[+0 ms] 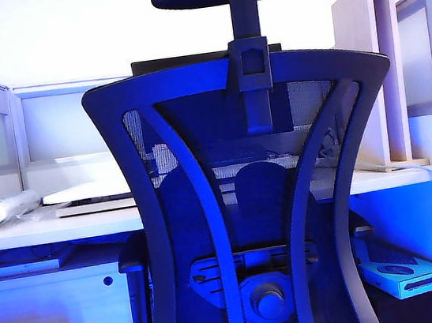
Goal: Pull out the black chair under the table.
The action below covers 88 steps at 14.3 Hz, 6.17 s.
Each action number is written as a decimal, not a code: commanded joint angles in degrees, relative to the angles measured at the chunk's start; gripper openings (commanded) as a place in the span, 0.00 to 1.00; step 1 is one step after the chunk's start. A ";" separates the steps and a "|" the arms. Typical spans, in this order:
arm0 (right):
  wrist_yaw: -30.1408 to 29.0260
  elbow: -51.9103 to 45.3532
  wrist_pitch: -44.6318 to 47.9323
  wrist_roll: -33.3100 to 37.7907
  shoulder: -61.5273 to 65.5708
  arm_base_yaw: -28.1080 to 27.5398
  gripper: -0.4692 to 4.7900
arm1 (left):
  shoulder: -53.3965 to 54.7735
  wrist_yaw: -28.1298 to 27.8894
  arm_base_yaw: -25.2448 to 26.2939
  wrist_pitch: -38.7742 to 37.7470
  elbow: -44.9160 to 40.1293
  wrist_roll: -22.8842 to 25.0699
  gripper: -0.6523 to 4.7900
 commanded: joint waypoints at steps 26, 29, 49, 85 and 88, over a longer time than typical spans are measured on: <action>8.66 66.40 16.76 5.11 74.75 25.33 1.00 | 0.02 2.51 0.09 8.22 0.00 -5.20 0.11; 10.80 66.58 17.25 5.05 75.32 25.31 0.87 | 0.02 2.51 0.07 8.22 0.00 -5.22 0.11; 9.25 66.53 -1.01 2.49 57.88 27.52 0.08 | 0.02 10.27 0.04 23.28 0.02 -7.85 0.11; 42.45 28.81 -24.59 -6.78 5.57 27.26 0.78 | 0.02 -10.62 0.09 5.18 -0.02 3.26 0.11; 42.03 21.29 -24.44 -6.78 2.36 25.33 0.72 | 0.02 -10.62 0.09 2.64 0.00 5.99 0.11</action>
